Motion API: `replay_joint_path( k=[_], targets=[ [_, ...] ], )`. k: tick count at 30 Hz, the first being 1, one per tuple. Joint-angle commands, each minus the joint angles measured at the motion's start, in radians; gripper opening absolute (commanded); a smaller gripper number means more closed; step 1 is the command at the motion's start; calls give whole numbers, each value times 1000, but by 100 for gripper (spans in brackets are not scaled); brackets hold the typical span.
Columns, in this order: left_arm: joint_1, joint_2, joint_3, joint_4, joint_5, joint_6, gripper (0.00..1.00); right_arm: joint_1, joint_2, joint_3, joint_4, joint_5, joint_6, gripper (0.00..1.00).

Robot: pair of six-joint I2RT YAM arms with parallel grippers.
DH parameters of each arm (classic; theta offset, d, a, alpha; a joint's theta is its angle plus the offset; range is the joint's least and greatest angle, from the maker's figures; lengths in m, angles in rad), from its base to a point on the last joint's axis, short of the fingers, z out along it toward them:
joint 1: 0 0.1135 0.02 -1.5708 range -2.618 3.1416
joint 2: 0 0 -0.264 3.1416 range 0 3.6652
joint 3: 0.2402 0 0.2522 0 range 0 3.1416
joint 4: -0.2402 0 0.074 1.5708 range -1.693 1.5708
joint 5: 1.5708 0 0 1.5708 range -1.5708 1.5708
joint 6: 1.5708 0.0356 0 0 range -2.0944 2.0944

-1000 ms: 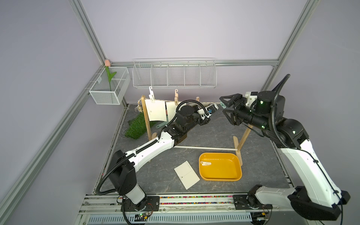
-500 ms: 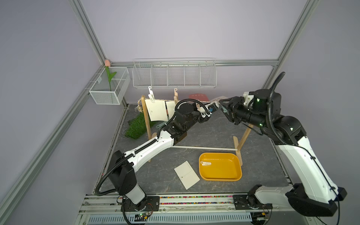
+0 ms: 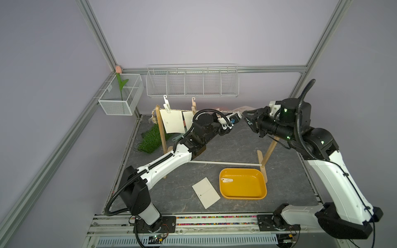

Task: Remove the postcards from the strings
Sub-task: Remove the clamp from the clothesline, then place the clamp in the storage box.

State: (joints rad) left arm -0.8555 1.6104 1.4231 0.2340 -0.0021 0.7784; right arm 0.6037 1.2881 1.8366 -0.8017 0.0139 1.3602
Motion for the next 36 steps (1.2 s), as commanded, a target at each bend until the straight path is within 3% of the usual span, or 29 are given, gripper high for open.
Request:
replay_joint_path(
  k=[1,13,25,31,36],
  targets=[
    [4,-12,2,5,12,3,0,-3,-35,2,-21,5,-18,26],
    [-4,-27,-73,-11,20,5,0,-9,-90,6,-99,-59,-90,25],
    [-98,-54,-111,-109,-48,63,0,-24,-238,-124,-44,-99,-347,25],
    [-162,-131,-117,-330,-75,-13,0,-24,-339,-207,-42,-179,-587,26],
    [-182,-226,-107,-614,-47,-185,0,-24,-439,-255,-164,-145,-799,27]
  ],
)
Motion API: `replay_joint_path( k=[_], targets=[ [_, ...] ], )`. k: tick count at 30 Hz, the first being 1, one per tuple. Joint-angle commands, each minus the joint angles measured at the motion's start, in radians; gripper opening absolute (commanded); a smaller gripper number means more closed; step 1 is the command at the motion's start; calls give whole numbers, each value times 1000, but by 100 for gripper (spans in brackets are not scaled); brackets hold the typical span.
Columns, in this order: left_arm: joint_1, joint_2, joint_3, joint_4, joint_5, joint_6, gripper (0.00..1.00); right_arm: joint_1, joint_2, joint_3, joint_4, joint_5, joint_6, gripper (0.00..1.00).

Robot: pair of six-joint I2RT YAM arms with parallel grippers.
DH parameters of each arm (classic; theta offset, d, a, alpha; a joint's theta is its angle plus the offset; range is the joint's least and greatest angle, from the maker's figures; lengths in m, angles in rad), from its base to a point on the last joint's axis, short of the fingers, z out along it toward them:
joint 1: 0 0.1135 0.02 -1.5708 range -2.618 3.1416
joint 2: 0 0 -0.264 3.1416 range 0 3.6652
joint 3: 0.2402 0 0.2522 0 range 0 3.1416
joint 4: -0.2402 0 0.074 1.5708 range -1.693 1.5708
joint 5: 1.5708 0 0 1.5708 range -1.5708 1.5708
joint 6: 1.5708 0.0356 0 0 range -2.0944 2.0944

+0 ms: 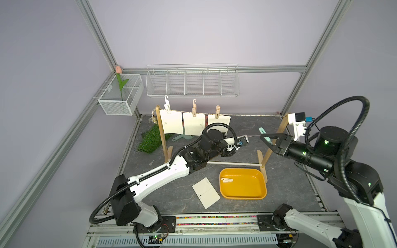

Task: Remove the postcards from the strings
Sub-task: Place the clamp in the storage box.

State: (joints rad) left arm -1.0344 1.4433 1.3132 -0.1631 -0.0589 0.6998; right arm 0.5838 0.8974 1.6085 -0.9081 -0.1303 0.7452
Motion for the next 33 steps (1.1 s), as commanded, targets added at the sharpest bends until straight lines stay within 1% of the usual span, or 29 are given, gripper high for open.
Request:
replay_joint_path(
  k=[1,6,8,11,15,16,17,20,24,27,31,33],
  targets=[
    [-3,-84,-3,-262,21,-141,0,-4,-66,-44,-88,5,-207,27],
    [-4,-252,-87,-446,69,-373,0,-3,-125,-184,-117,-30,-276,27],
    [-4,-313,-109,-515,83,-466,0,-4,-135,-241,-120,-18,-294,29],
    [-4,-403,-133,-600,92,-612,0,-2,-149,-331,-111,24,-326,29],
    [-4,-514,-176,-692,170,-778,0,9,-156,-464,-59,34,-360,27],
    [-3,-531,-182,-717,193,-805,0,15,-154,-492,-57,35,-364,28],
    [-2,-548,-186,-749,215,-827,0,24,-152,-522,-14,39,-371,27],
    [-3,-564,-191,-840,261,-858,0,65,-137,-591,19,85,-389,27],
    [-3,-522,-168,-894,295,-843,0,152,-62,-644,35,170,-387,28],
    [-3,-488,-166,-901,286,-821,0,193,1,-681,58,217,-350,29],
    [-3,-453,-163,-904,274,-813,0,202,46,-758,106,229,-291,31],
    [0,-442,-164,-909,234,-802,0,202,60,-786,113,254,-269,38]
  ],
)
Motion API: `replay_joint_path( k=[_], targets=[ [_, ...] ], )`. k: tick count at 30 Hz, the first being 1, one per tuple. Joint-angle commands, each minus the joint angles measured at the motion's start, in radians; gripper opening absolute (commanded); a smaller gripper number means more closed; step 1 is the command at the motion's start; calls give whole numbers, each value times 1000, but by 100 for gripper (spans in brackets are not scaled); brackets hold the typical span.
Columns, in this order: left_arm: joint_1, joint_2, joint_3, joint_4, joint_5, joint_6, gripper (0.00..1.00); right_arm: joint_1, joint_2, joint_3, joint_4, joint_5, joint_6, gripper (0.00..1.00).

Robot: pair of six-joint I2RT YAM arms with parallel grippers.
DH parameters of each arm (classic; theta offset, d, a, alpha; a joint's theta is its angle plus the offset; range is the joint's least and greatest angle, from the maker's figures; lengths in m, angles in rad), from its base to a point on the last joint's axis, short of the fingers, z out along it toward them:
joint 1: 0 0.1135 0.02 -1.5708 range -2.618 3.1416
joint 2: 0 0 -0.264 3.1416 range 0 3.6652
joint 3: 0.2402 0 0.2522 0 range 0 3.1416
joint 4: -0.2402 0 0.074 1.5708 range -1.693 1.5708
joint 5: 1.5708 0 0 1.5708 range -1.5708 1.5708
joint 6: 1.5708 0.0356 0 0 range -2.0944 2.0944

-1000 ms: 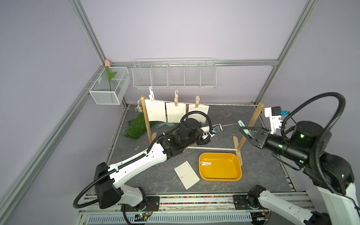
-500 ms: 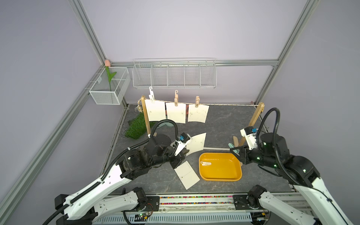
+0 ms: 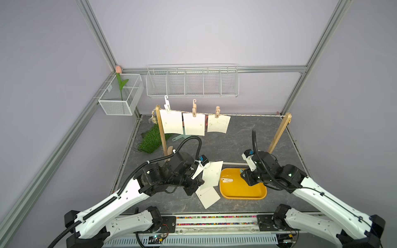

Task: Remove the postcards from the strings
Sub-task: Place the clamp in the storage box, then place the postcard on the postcard.

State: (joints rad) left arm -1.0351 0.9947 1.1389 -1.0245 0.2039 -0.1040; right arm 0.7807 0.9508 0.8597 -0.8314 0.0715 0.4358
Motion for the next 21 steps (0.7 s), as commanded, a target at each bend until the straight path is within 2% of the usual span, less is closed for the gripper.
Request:
replay_joint_path(
  k=[1,6,12,16,21],
  targets=[
    [4,15,13,-54,-50,12,0,5,10,-48,41,56,45,41],
    [51,82,38,-92,-64,41,0,5,13,-86,66,65,79,61],
    [113,160,63,-132,5,44,0,3,-27,-84,55,137,87,68],
    [127,232,74,-157,40,-40,0,2,-85,-74,59,200,87,70],
    [168,283,24,-155,178,-131,0,-3,-157,-79,74,245,77,71]
  ],
)
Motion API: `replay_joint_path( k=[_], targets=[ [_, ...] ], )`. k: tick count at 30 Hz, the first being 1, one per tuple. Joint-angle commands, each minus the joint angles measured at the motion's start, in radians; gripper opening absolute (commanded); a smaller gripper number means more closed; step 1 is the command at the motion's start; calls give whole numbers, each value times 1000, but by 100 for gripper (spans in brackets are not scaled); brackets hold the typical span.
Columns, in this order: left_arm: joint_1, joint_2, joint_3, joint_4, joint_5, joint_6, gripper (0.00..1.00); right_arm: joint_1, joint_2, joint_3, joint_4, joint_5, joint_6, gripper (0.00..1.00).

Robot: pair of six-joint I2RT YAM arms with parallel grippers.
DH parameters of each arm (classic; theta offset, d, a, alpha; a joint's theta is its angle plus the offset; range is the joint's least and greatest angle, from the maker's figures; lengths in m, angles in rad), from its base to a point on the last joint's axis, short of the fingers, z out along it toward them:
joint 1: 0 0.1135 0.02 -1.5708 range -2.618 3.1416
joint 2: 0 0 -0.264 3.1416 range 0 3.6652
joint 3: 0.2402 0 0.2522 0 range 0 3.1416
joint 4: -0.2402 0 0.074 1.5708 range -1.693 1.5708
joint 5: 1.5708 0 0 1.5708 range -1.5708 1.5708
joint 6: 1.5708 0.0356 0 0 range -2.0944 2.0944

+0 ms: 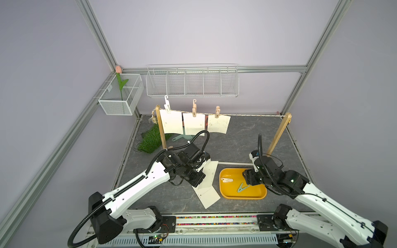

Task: Remove the postcards from the strings
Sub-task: Place the postcard on the postcard.

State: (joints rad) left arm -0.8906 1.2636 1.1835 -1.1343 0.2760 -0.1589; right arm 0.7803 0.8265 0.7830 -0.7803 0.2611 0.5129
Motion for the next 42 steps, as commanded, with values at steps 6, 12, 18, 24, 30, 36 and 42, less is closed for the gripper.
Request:
replay_joint_path(
  k=[6,12,18,24,30,36,42],
  targets=[
    [106,88,-84,30,284,-136,0,-5,-73,-7,23,82,-28,72],
    [109,209,-89,120,394,-122,0,-7,-91,-10,33,83,-40,73],
    [135,273,-92,95,387,-83,0,-9,-114,-19,38,87,-36,73],
    [147,306,-125,140,390,-95,0,-9,-119,-22,41,90,-36,73],
    [149,345,-139,194,413,-107,0,-10,-108,-22,51,77,-36,73],
    [150,367,-127,183,374,-93,1,-11,-100,-16,47,68,-28,74],
    [155,361,-122,163,288,-88,10,-10,-111,-15,42,68,-24,74]
  ],
)
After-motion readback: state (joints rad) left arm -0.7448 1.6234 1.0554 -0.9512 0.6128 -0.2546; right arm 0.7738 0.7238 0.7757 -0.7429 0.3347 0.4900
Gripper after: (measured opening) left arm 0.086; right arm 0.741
